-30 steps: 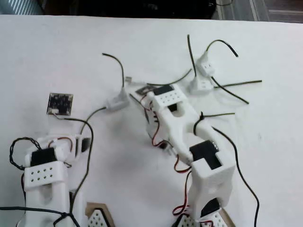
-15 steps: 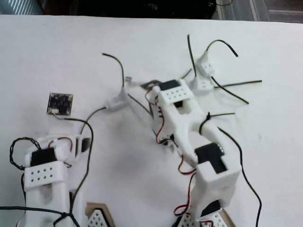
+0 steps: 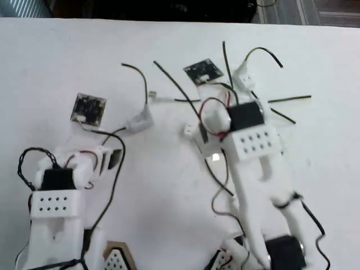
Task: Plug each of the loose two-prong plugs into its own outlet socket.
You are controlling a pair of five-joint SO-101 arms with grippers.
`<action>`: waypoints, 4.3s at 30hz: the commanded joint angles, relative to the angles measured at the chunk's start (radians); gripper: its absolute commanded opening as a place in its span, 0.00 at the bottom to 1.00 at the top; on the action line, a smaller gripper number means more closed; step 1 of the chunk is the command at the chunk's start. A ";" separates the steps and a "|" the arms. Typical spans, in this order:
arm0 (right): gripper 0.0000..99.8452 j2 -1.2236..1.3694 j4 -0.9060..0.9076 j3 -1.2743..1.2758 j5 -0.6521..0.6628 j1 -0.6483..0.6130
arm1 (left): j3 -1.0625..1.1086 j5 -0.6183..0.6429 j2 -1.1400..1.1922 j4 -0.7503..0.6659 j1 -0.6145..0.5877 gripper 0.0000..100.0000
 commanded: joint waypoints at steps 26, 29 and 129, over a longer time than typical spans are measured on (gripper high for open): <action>0.02 -0.731 -0.553 0.687 -0.087 -0.338 | -0.170 0.305 -0.280 -0.074 0.522 0.28; 0.02 -0.731 -0.556 0.689 -0.087 -0.338 | -0.129 0.241 -0.335 -0.038 0.598 0.28; 0.02 -0.739 -1.033 1.043 -0.387 0.375 | -1.181 -0.130 1.408 0.290 0.568 0.25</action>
